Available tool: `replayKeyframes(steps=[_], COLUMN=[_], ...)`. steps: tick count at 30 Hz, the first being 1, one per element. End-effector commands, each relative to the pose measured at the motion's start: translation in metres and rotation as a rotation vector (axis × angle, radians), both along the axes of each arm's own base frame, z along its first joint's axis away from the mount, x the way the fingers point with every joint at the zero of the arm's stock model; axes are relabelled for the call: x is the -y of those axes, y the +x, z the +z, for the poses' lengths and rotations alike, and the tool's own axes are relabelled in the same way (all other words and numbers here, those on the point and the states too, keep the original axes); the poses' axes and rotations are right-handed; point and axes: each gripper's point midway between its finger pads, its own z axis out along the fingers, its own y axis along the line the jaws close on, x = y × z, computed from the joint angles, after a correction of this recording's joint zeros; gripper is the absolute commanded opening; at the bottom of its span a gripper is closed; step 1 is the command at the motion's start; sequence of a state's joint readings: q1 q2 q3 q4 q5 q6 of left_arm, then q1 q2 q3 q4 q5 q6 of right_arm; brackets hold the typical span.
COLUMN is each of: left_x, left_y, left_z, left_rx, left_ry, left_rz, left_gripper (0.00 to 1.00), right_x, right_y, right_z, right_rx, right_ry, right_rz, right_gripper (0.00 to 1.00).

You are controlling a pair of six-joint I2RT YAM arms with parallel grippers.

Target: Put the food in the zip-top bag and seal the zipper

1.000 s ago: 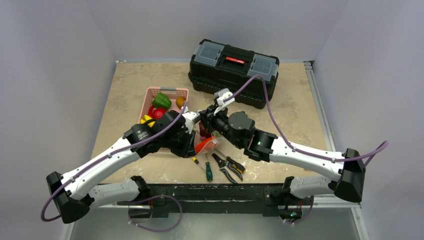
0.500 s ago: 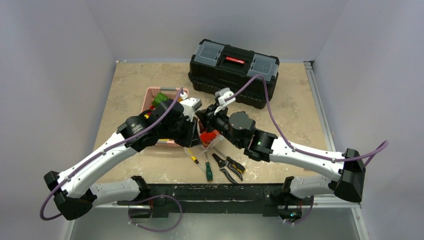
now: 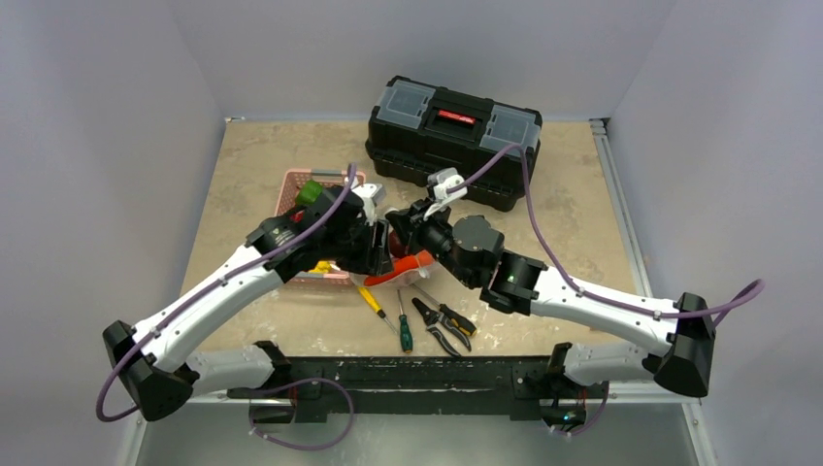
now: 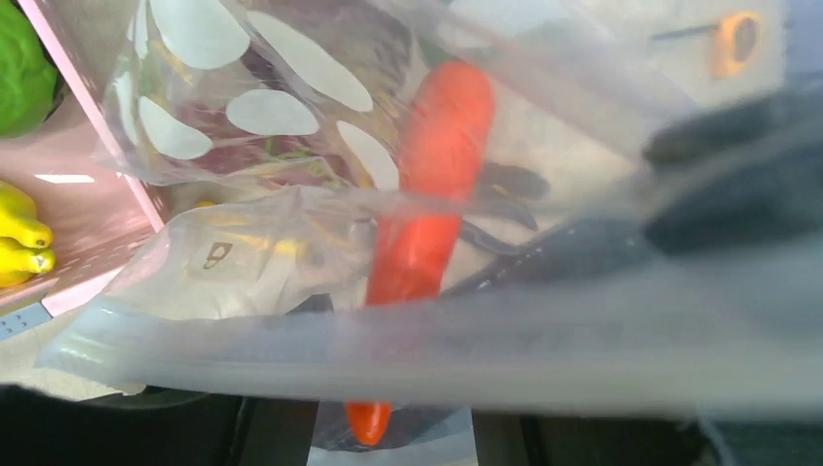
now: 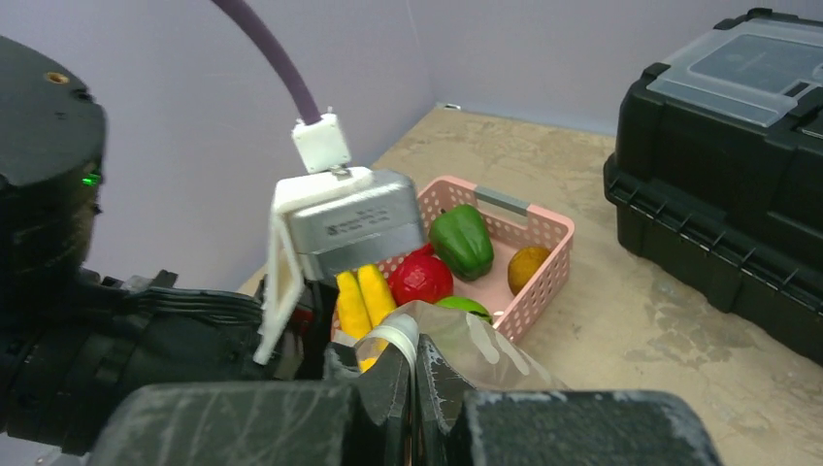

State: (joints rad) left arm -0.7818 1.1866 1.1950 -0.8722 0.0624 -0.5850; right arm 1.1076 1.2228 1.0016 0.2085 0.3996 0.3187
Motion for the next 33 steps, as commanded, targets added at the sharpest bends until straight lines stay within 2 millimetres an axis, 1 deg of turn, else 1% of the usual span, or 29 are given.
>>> replayKeyframes(steps=[1, 4, 7, 10, 12, 16, 18, 20, 23, 24, 25, 27, 28, 30, 31, 33], left_x=[0.001, -0.013, -0.04, -0.063, -0.069, -0.062, -0.058, -0.045, -0.02, -0.015, -0.012, -0.008, -0.005, 0.004, 0.008, 0.018], left_y=[-0.011, -0.026, -0.035, -0.038, -0.035, -0.029, -0.022, -0.02, -0.022, -0.022, -0.022, -0.021, -0.021, -0.021, -0.021, -0.017], left_z=[0.043, 0.057, 0.065, 0.064, 0.059, 0.044, 0.04, 0.039, 0.038, 0.038, 0.037, 0.039, 0.045, 0.064, 0.077, 0.103], left_rx=[0.07, 0.083, 0.128, 0.153, 0.154, 0.097, 0.096, 0.079, 0.025, 0.018, 0.015, 0.02, 0.028, 0.043, 0.052, 0.062], left_ry=[-0.149, -0.165, -0.14, -0.11, -0.108, -0.111, -0.109, -0.15, -0.222, -0.237, -0.248, -0.269, -0.29, -0.341, -0.369, -0.42], left_rz=[-0.014, -0.023, 0.032, 0.103, 0.142, 0.156, 0.165, 0.127, 0.042, 0.028, 0.017, 0.01, -0.002, -0.038, -0.052, -0.075], left_gripper=[0.53, 0.54, 0.57, 0.61, 0.61, 0.6, 0.6, 0.59, 0.55, 0.53, 0.47, 0.28, 0.2, 0.02, 0.0, 0.0], right_x=[0.009, 0.012, 0.012, 0.012, 0.011, 0.011, 0.013, 0.015, 0.017, 0.017, 0.017, 0.02, 0.023, 0.033, 0.04, 0.053], right_y=[-0.007, -0.005, -0.004, -0.005, -0.007, -0.009, -0.009, -0.009, -0.009, -0.009, -0.009, -0.006, -0.004, 0.005, 0.01, 0.018], right_z=[0.047, 0.044, 0.043, 0.043, 0.045, 0.049, 0.05, 0.049, 0.048, 0.047, 0.046, 0.042, 0.039, 0.028, 0.022, 0.014], right_rx=[0.057, 0.058, 0.059, 0.057, 0.058, 0.061, 0.06, 0.06, 0.056, 0.054, 0.053, 0.052, 0.052, 0.049, 0.049, 0.043], right_ry=[0.146, 0.13, 0.122, 0.119, 0.124, 0.13, 0.133, 0.133, 0.135, 0.135, 0.135, 0.122, 0.107, 0.055, 0.018, -0.038], right_rz=[0.009, -0.002, -0.003, 0.006, 0.016, 0.025, 0.022, 0.017, 0.009, 0.007, 0.006, -0.014, -0.034, -0.106, -0.151, -0.225], right_gripper=[0.0, 0.0, 0.0, 0.0, 0.0, 0.0, 0.0, 0.0, 0.0, 0.0, 0.0, 0.0, 0.0, 0.0, 0.0, 0.0])
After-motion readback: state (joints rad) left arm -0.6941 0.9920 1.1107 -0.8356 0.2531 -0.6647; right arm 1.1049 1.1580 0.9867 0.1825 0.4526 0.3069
